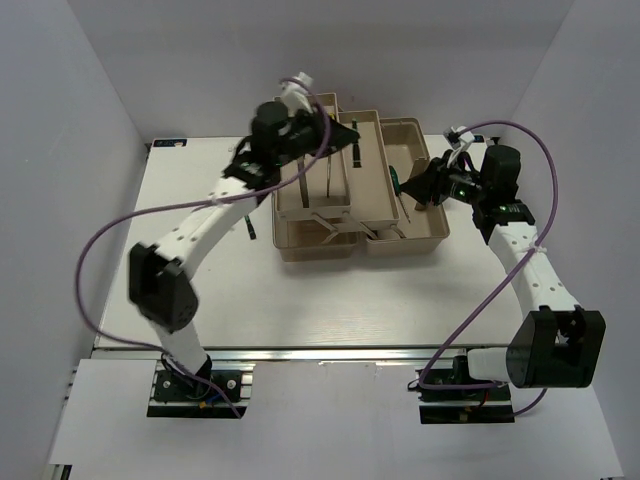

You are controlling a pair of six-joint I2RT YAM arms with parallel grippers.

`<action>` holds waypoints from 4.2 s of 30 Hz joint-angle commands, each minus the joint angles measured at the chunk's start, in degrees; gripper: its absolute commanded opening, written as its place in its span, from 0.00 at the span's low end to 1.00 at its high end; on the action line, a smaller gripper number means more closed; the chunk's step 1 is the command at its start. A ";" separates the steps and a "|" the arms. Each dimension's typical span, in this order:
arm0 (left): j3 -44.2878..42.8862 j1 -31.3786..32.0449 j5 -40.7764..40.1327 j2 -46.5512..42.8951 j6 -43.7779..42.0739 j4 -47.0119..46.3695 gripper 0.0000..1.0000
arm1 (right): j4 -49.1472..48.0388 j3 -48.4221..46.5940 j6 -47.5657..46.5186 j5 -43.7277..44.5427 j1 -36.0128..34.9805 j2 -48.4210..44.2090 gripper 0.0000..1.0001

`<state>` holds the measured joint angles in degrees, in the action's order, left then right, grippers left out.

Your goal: Sort the tools into containers

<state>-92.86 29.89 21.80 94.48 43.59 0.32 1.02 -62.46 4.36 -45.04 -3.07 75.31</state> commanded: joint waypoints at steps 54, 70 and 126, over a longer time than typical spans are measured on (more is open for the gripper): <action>24.05 -42.55 -34.72 3.60 -50.44 29.48 0.72 | 18.49 -5.06 -30.73 4.08 -41.59 1.08 0.70; 24.57 -42.55 -23.56 14.51 -58.19 25.88 0.57 | 17.53 1.64 -29.23 0.56 -32.79 -8.25 0.71; -35.09 3.95 -10.55 28.74 -4.21 20.67 0.31 | -1.37 10.78 -1.19 22.37 -8.79 -18.53 0.00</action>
<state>-121.16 33.21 17.17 125.27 42.37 13.02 0.75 -51.81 3.05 -21.82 -12.23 58.15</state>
